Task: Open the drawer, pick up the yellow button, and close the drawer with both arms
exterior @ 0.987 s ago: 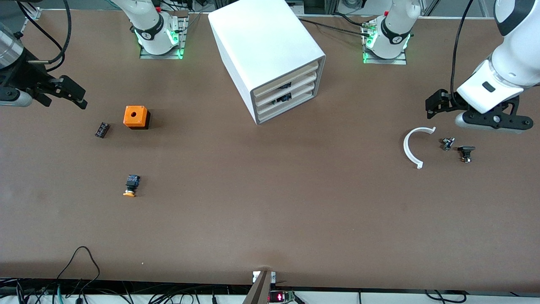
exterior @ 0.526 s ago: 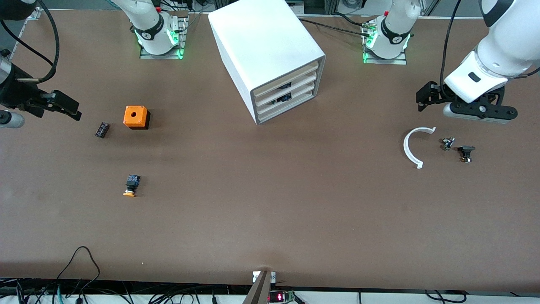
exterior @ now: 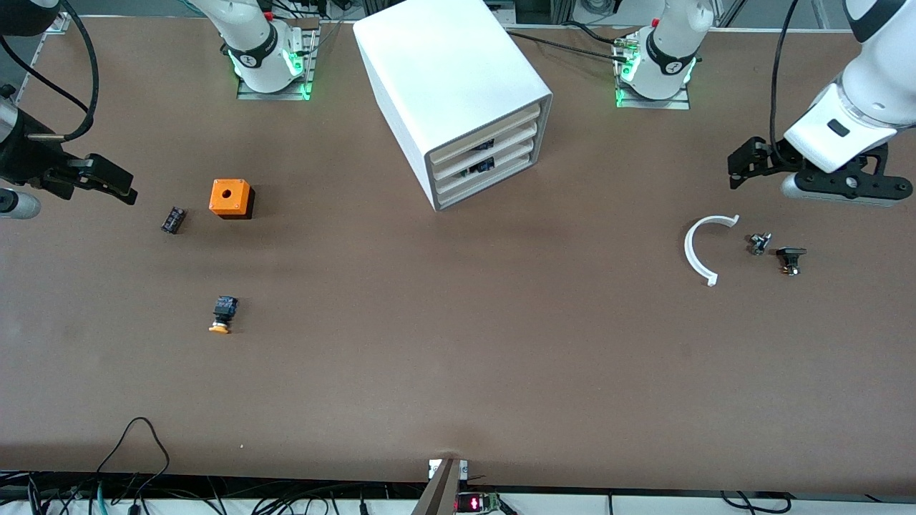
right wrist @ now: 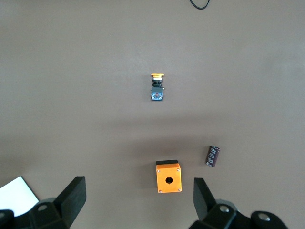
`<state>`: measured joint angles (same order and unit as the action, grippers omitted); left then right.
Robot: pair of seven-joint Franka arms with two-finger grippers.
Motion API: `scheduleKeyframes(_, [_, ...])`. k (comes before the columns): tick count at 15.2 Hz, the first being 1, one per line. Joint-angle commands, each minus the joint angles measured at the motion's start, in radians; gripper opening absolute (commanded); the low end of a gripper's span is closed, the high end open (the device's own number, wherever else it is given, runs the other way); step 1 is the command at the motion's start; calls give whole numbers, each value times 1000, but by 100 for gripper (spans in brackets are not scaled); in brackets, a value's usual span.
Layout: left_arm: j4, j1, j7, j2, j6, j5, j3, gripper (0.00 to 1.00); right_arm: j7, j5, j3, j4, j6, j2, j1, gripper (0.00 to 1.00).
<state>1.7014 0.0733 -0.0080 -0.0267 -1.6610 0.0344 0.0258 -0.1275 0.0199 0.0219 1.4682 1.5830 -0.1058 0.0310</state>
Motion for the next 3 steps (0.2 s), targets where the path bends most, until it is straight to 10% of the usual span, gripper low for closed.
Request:
scheduleKeyframes(1, [6,-13,29,1,1,-25,-10,100,-3,14,4,-28,-24,-8,3,100])
scheduleKeyframes(3, [-12,-29,28,4,4,-24,-9,100,-4,14,4,-28,-24,-8,3,100])
